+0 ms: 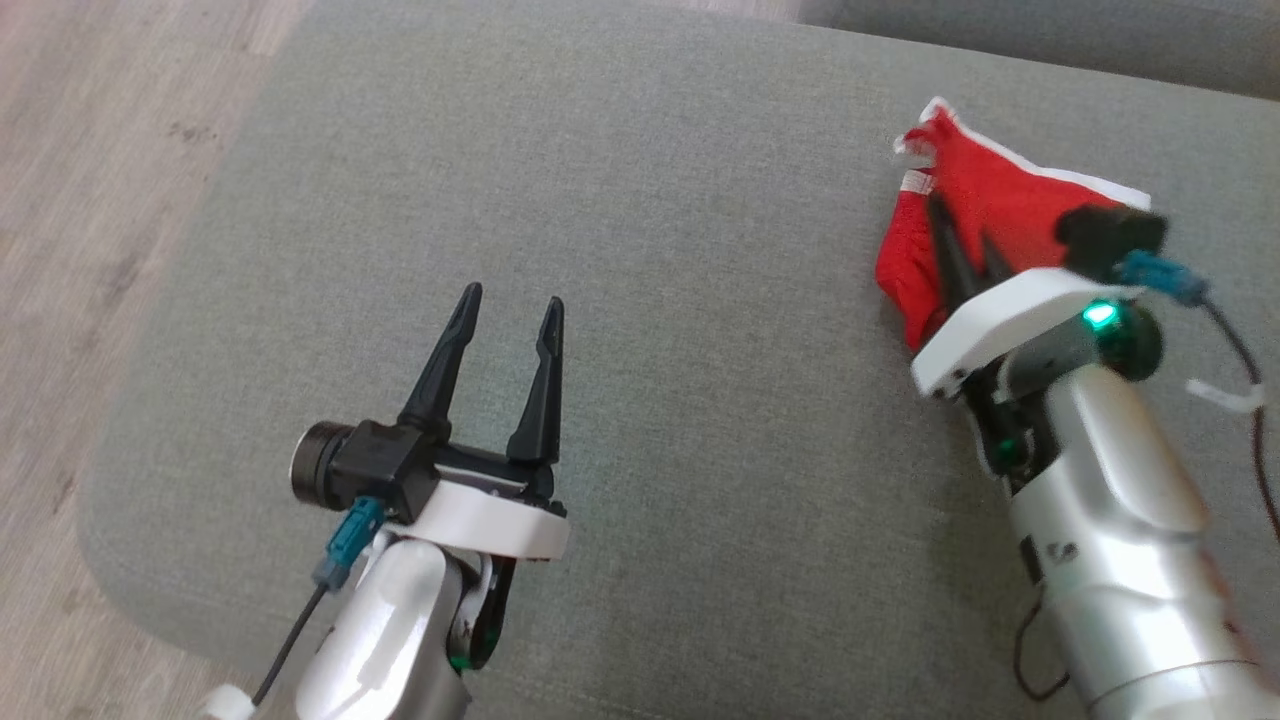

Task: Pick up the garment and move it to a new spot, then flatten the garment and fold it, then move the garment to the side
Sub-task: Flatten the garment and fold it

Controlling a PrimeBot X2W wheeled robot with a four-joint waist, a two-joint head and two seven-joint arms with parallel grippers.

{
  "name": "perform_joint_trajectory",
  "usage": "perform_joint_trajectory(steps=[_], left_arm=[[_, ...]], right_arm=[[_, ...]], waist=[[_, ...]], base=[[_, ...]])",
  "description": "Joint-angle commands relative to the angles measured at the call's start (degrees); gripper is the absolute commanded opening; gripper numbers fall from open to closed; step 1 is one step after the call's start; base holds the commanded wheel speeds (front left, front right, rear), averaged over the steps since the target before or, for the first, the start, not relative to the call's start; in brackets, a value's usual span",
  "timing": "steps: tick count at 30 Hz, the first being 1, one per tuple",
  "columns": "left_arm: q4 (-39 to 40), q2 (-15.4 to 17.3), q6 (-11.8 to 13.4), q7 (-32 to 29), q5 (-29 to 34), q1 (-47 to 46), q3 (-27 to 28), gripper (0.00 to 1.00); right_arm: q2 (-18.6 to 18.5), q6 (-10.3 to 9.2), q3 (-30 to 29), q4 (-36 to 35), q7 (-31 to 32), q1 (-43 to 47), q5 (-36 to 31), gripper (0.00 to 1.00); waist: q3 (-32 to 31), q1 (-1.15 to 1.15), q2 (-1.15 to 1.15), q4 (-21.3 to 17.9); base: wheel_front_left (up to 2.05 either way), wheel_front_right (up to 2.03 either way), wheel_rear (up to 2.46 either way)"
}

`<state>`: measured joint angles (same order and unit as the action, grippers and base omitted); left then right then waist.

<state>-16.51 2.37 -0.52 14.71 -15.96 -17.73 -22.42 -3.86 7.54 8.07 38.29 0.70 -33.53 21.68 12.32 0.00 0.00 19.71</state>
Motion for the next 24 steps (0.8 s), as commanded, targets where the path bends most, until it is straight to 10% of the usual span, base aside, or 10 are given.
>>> perform_joint_trajectory(steps=[1, 5, 6, 16, 24], left_arm=[[2.1, 0.5, 0.1, 0.3, 0.3, -1.3, 2.1, 1.0], [2.3, 0.5, 0.2, 0.3, 0.1, -1.3, 2.0, 1.0], [2.4, 0.5, 0.3, 0.3, 0.1, -1.4, 1.9, 1.0], [2.0, 0.8, 0.0, 0.3, 1.0, -1.2, 3.0, 1.0], [4.6, 1.1, 0.5, 0.3, 1.5, -0.8, 6.4, 1.0]], right_arm=[[1.0, -0.05, 2.5, -1.0, -0.8, -2.4, 0.3, 0.0], [1.0, -0.05, 7.9, 3.1, -1.4, -3.1, -0.8, 0.0], [1.0, -0.05, 9.4, 4.1, -1.7, -3.2, -1.3, 0.96], [0.4, -0.05, 17.1, 5.9, -9.8, -2.9, 0.3, 1.0], [-4.2, -0.05, 5.1, -1.2, -15.2, 0.1, -2.9, 1.0]], waist=[[0.2, 0.0, 0.0, -0.1], [0.5, 0.0, 0.0, -0.9], [0.5, 0.0, 0.0, -1.2], [-2.3, 0.0, 0.0, -6.5], [-5.1, 0.0, 0.0, -12.8]], base=[[0.0, 0.0, 0.0], [0.0, 0.0, 0.0], [0.0, 0.0, 0.0], [0.0, 0.0, 0.0], [0.0, 0.0, 0.0]])
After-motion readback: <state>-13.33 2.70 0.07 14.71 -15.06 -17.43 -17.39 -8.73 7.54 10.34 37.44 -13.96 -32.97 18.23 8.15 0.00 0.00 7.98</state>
